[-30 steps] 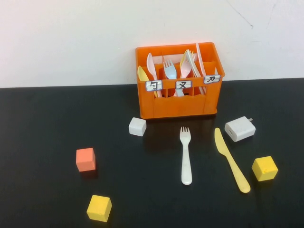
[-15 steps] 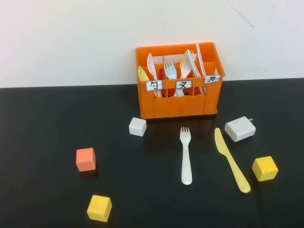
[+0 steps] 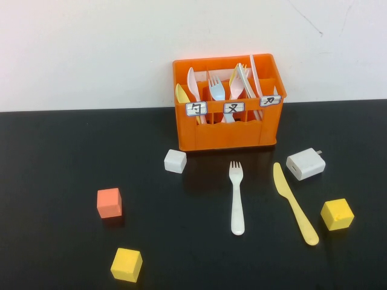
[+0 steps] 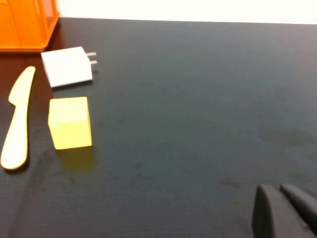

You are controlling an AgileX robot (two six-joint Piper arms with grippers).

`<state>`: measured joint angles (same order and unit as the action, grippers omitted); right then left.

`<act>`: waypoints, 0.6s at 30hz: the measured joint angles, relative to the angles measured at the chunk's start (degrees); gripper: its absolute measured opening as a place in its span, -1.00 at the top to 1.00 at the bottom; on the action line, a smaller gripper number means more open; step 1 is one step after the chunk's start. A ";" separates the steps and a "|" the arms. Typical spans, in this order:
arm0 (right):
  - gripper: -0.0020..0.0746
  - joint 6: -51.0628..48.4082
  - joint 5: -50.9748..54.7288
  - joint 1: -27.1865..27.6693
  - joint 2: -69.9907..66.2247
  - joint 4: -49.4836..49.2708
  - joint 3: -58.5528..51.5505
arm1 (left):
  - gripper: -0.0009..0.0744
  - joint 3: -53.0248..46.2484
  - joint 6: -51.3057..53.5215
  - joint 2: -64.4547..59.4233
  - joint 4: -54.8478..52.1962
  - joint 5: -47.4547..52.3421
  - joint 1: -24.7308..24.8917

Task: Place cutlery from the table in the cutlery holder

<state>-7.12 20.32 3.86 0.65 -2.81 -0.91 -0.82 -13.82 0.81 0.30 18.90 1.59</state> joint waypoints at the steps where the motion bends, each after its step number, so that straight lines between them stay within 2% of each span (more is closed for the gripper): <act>1: 0.95 0.00 0.00 0.00 0.00 0.00 0.00 | 0.98 0.00 0.00 0.00 0.00 0.00 0.00; 18: 0.95 0.00 -1.03 0.00 0.00 0.00 -0.04 | 0.98 0.00 0.00 0.00 -0.30 0.00 0.00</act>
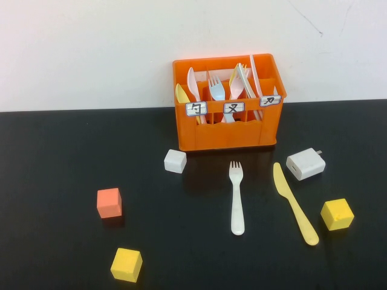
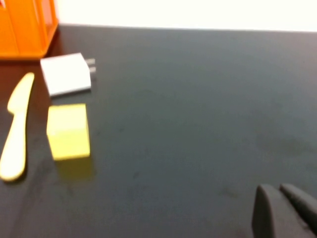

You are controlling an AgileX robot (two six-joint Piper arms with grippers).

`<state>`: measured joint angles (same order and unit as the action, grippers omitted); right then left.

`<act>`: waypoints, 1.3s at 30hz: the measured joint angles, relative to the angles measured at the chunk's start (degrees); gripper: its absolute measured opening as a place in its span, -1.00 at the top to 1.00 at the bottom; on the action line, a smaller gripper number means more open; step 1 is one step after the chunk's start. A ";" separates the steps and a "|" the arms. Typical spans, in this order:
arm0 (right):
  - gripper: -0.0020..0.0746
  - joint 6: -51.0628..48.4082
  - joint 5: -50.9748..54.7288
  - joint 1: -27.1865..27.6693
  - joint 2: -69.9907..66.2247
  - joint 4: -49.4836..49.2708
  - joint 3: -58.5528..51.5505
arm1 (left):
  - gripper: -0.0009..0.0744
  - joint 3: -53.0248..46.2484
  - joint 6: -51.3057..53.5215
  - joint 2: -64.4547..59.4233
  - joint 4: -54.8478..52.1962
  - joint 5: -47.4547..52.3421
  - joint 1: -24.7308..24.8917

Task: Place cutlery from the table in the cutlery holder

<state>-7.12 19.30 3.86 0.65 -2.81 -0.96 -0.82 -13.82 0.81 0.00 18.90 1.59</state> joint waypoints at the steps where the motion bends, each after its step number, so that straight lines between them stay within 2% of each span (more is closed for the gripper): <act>1: 0.95 0.00 -1.01 0.00 0.00 0.00 -0.25 | 0.98 0.00 0.00 0.00 -0.30 -0.27 0.00; 5: 0.95 0.00 -7.16 0.00 0.00 0.00 -0.63 | 0.98 -0.23 0.10 0.00 -1.96 -3.09 0.00; 12: 0.95 0.00 -25.02 0.00 0.00 0.00 -0.63 | 0.98 -0.35 0.76 0.00 -4.48 -5.20 0.00; 16: 0.95 0.00 -32.58 0.00 0.00 0.00 -0.63 | 0.98 -0.35 1.04 0.00 -4.40 -11.82 0.00; 28: 0.95 0.00 -37.11 0.00 0.00 0.00 -0.63 | 0.98 -0.35 1.22 0.00 -4.40 -40.64 0.00; 33: 0.95 0.00 -40.16 0.00 0.00 0.00 -0.63 | 0.98 -0.35 -1.38 0.00 -4.40 -46.37 0.00; 39: 0.95 0.00 -38.59 0.00 0.00 0.00 -0.42 | 0.98 -0.35 -10.63 0.00 -4.14 -51.21 0.00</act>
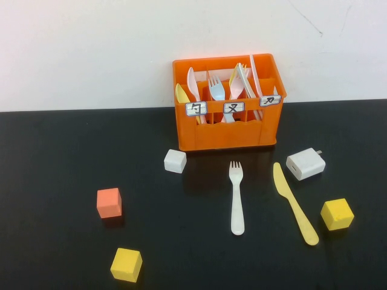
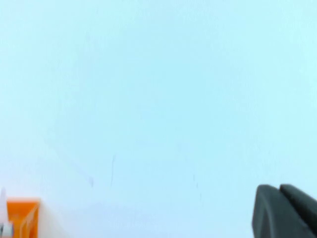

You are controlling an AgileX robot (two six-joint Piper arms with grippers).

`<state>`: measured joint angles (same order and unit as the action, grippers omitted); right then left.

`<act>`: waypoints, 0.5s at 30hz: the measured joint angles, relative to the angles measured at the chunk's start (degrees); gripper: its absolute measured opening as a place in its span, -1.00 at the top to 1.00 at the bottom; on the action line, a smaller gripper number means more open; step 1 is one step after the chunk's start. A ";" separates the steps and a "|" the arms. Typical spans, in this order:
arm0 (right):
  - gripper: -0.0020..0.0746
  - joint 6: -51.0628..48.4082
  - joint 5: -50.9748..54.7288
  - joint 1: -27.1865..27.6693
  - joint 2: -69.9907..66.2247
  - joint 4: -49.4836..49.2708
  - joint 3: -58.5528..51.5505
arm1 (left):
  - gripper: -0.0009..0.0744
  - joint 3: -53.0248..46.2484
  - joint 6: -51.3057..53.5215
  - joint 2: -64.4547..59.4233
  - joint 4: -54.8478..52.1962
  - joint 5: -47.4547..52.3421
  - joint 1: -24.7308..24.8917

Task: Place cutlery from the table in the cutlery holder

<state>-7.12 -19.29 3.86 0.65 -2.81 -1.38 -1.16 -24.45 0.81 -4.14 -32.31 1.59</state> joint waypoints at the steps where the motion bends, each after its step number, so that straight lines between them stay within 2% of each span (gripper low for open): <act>1: 0.95 0.00 2.37 0.00 0.00 0.00 0.62 | 0.98 0.61 -0.96 0.00 0.10 1.54 0.00; 8: 0.95 0.00 21.45 0.00 -0.16 0.00 12.34 | 0.98 15.68 -4.51 -0.65 0.41 27.22 0.00; 11: 0.95 0.00 30.97 0.00 -3.48 0.00 17.78 | 0.98 21.75 -4.51 -3.95 0.41 31.59 0.00; 15: 0.95 -1.57 40.56 0.00 -12.16 -0.48 23.35 | 0.98 25.78 -5.75 -10.91 1.12 32.69 0.00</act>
<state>-8.69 21.27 3.86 -11.50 -3.29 21.97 24.61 -30.19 -10.10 -3.02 0.38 1.59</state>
